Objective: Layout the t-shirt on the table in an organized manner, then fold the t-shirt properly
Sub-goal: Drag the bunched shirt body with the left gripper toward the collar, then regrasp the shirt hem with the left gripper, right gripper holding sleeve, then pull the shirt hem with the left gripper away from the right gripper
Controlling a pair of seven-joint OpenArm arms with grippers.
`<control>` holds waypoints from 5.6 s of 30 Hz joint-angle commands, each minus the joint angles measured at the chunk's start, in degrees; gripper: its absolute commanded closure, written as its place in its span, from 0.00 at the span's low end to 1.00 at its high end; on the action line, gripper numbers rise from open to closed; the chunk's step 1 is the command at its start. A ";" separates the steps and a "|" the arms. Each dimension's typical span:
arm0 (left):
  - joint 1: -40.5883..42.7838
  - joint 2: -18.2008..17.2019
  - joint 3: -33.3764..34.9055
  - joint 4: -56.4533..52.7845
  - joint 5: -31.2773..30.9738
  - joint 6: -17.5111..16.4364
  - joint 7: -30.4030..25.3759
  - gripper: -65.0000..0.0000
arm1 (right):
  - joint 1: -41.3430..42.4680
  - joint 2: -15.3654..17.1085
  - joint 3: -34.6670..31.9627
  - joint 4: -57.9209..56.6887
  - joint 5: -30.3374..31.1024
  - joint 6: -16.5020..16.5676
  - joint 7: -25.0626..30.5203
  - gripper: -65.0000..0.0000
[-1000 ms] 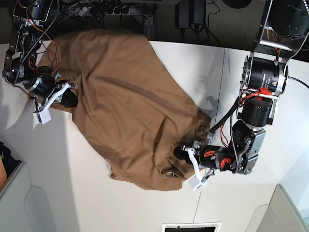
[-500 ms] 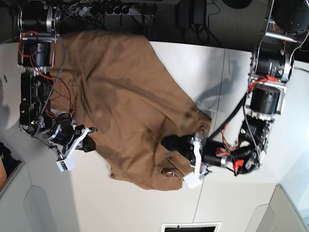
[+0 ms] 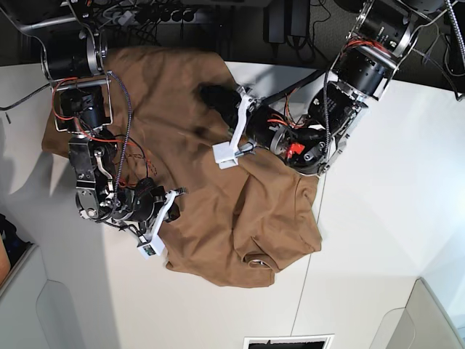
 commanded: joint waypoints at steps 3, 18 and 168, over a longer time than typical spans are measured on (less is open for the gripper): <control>-0.68 -0.59 -0.35 0.87 8.37 -0.23 -6.93 1.00 | 1.73 0.92 0.26 0.61 -1.70 0.17 1.25 1.00; -7.15 -8.98 -0.46 -3.74 24.13 -0.23 -18.43 1.00 | -5.11 10.19 0.26 1.49 9.70 0.02 -4.42 1.00; -28.50 -18.38 -4.07 -26.82 24.90 -0.23 -21.27 0.67 | -15.52 13.29 35.17 17.97 11.45 -6.56 -5.20 1.00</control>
